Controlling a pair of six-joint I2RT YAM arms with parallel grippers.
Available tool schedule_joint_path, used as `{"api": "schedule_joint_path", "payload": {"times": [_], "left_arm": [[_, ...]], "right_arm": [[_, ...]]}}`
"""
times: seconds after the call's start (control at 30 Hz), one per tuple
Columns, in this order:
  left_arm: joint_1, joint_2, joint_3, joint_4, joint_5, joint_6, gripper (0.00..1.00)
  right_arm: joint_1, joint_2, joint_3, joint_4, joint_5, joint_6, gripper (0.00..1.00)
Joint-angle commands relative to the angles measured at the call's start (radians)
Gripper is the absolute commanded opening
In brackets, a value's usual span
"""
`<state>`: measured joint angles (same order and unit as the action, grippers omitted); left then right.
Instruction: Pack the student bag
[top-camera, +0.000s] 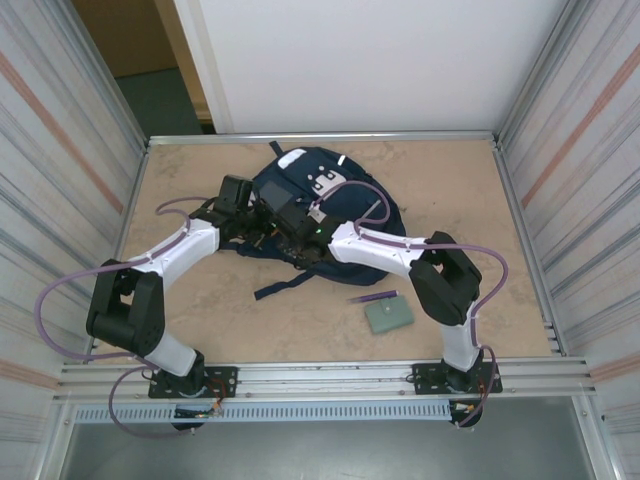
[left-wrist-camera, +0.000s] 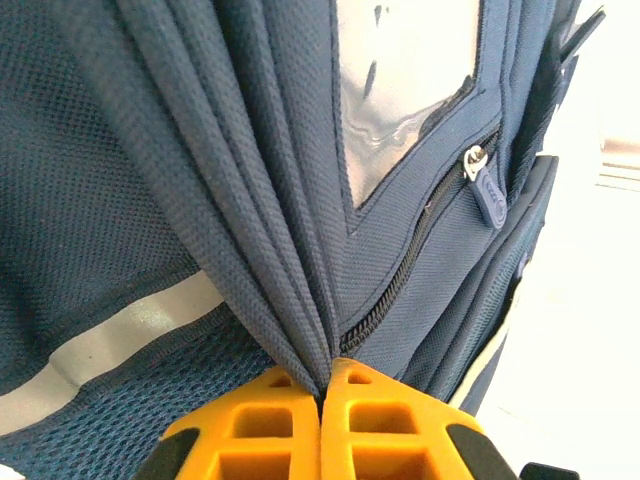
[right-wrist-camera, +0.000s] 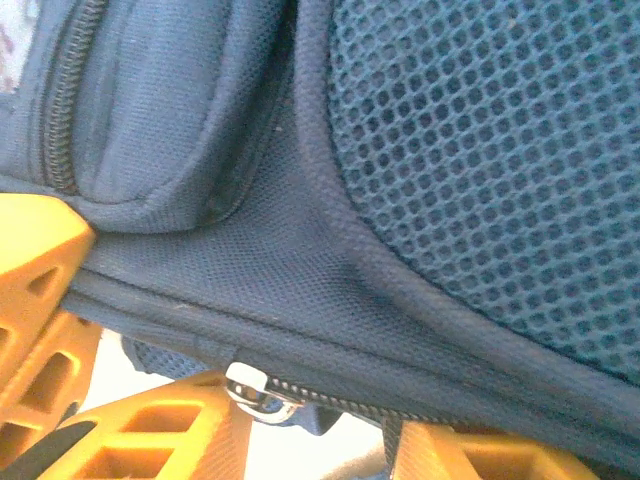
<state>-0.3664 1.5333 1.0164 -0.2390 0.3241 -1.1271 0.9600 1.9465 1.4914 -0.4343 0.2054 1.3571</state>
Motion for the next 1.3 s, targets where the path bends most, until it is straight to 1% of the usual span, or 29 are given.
{"api": "schedule_joint_path", "payload": {"times": [0.0, 0.07, 0.13, 0.23, 0.3, 0.4, 0.47, 0.63, 0.73, 0.83, 1.03, 1.17, 1.2, 1.23, 1.27], "left_arm": [[-0.004, -0.041, -0.009, 0.024, 0.059, -0.011, 0.00], [-0.004, -0.041, -0.009, 0.024, 0.056, -0.011, 0.00], [-0.005, -0.041, -0.010, 0.024, 0.051, -0.012, 0.00], [-0.003, -0.042, -0.013, 0.025, 0.049, -0.013, 0.00], [-0.004, -0.042, -0.012, 0.025, 0.054, -0.017, 0.00], [-0.002, -0.042, -0.003, 0.016, 0.053, -0.006, 0.00], [0.003, -0.042, -0.001, 0.009, 0.045, 0.004, 0.00], [0.032, -0.042, 0.002, -0.011, 0.006, 0.042, 0.00], [0.047, -0.040, -0.001, -0.011, -0.013, 0.065, 0.00], [0.062, -0.034, -0.002, 0.002, -0.022, 0.078, 0.00], [0.083, -0.005, 0.010, 0.026, -0.030, 0.086, 0.00], [0.083, -0.002, 0.019, 0.044, -0.045, 0.075, 0.00], [0.081, 0.000, 0.019, 0.047, -0.041, 0.070, 0.00], [0.081, 0.001, 0.022, 0.043, -0.035, 0.063, 0.00], [0.082, -0.001, 0.021, 0.044, -0.028, 0.052, 0.00]], "right_arm": [[-0.026, 0.013, 0.039, 0.029, 0.048, -0.010, 0.42], [-0.033, 0.015, 0.047, 0.020, 0.055, -0.027, 0.48], [-0.042, 0.014, 0.047, 0.028, 0.056, -0.064, 0.40], [-0.050, 0.008, 0.037, 0.065, 0.061, -0.131, 0.25], [-0.058, 0.008, 0.041, 0.068, 0.059, -0.158, 0.23], [-0.058, 0.014, 0.057, 0.019, 0.088, -0.176, 0.24], [-0.058, 0.011, 0.051, 0.000, 0.103, -0.177, 0.21], [-0.053, -0.046, -0.007, 0.002, 0.104, -0.305, 0.13], [-0.066, -0.096, -0.059, 0.017, 0.053, -0.378, 0.09], [-0.082, -0.157, -0.134, 0.055, -0.028, -0.437, 0.08], [-0.118, -0.280, -0.300, 0.104, -0.166, -0.481, 0.07], [-0.119, -0.338, -0.364, 0.114, -0.239, -0.519, 0.07], [-0.117, -0.349, -0.373, 0.115, -0.252, -0.527, 0.08], [-0.113, -0.359, -0.381, 0.119, -0.259, -0.536, 0.11], [-0.108, -0.364, -0.383, 0.126, -0.267, -0.545, 0.17]]}}
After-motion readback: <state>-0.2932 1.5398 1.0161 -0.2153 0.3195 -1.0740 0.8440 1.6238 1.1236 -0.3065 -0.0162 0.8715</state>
